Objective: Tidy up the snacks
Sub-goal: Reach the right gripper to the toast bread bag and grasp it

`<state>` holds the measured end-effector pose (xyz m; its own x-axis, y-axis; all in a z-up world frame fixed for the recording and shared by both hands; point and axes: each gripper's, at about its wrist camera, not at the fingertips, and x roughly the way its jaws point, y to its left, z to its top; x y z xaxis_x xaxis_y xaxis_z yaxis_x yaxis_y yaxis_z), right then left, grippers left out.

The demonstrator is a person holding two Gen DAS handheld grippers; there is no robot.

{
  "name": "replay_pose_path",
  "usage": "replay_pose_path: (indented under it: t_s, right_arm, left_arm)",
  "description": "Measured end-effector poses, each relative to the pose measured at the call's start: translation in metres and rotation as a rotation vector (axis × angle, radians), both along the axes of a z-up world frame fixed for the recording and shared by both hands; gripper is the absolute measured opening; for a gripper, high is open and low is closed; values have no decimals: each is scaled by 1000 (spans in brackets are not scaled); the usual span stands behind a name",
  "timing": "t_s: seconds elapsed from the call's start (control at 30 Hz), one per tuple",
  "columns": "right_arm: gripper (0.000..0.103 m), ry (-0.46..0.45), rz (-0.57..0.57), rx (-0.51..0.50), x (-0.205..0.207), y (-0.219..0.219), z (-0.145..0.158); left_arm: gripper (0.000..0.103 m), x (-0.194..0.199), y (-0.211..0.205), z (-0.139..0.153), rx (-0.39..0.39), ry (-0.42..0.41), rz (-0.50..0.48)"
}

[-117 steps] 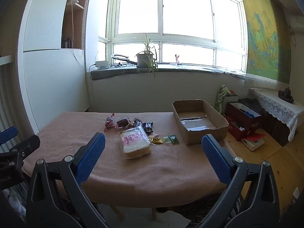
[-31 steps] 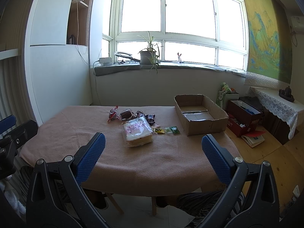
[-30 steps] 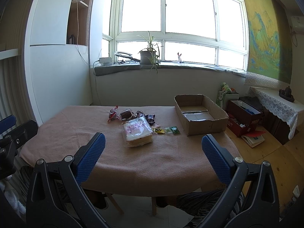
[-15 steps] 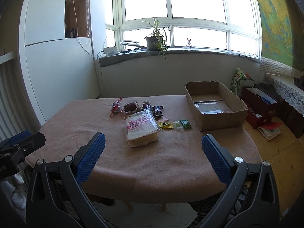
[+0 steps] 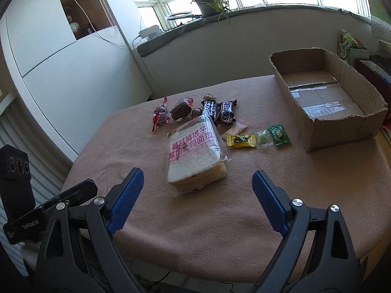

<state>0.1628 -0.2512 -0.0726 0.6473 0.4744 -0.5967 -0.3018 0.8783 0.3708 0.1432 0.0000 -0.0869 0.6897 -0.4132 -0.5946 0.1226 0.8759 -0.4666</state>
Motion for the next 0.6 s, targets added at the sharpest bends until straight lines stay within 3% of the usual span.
replay_pose_path:
  t_s: [0.17,0.3,0.43,0.6]
  right_arm:
    - [86,48,42,-32,35,12,-10]
    - [72,94,81,-43,57,19,-18]
    - [61,141,102,-55,75,23,-28]
    - [60,189,119,-49,91,23,-37]
  left_arm:
    - [73,25,-15,-14,-57,56,-72]
    - [68,38,-23,-23,-87,95,-98]
    - [61,48,-25,-28,-81,108,-104]
    - [57,62,-32,-35,-52,125,-121]
